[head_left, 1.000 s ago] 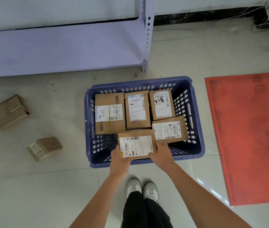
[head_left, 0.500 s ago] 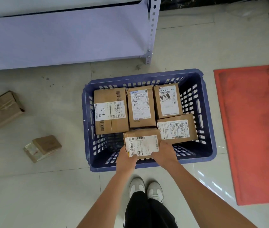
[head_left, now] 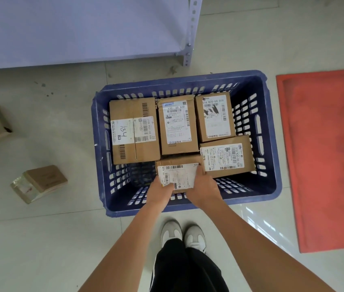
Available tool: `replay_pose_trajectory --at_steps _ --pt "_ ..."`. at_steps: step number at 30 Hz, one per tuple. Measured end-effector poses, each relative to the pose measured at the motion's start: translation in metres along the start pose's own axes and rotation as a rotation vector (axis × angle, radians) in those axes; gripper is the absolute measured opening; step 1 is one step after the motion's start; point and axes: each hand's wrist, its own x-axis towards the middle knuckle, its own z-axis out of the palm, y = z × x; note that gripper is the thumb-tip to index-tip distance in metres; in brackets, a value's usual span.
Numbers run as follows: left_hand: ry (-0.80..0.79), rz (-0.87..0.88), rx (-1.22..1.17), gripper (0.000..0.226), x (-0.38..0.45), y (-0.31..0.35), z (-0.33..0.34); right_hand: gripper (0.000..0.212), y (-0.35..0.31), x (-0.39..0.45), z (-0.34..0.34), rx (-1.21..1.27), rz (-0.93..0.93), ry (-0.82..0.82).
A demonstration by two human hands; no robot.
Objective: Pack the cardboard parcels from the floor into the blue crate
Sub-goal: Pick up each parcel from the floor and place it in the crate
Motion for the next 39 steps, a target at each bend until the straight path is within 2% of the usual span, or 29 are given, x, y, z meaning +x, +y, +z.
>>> replay_pose_trajectory --at_steps 3,6,9,12,16,20,22,32,39 --pt "0.003 -0.075 -0.077 0.041 0.014 -0.001 0.001 0.069 -0.009 0.007 0.005 -0.042 0.03 0.033" --pt "0.049 -0.132 -0.143 0.043 0.027 -0.002 0.001 0.076 -0.015 0.015 0.013 -0.175 -0.004 0.047" --pt "0.038 -0.129 -0.196 0.044 0.033 -0.002 0.004 0.087 -0.021 0.021 0.018 -0.253 -0.019 0.058" --pt "0.045 -0.109 -0.212 0.047 0.039 -0.003 0.006 0.084 -0.027 0.025 0.016 -0.217 0.0 0.091" --pt "0.055 -0.095 -0.208 0.05 0.044 -0.001 0.007 0.073 -0.027 0.027 0.01 -0.019 0.003 0.124" --pt "0.04 -0.115 -0.234 0.046 0.048 -0.001 0.007 0.07 -0.017 0.032 0.006 0.384 0.076 0.02" --pt "0.024 -0.121 -0.254 0.043 0.05 -0.001 0.008 0.068 -0.011 0.036 0.005 0.475 0.086 -0.014" --pt "-0.018 -0.196 -0.24 0.035 0.092 -0.007 0.02 0.06 0.005 0.06 0.023 0.584 0.071 -0.096" --pt "0.069 -0.171 -0.278 0.039 0.092 -0.013 0.029 0.063 0.011 0.066 0.029 0.631 0.056 -0.103"
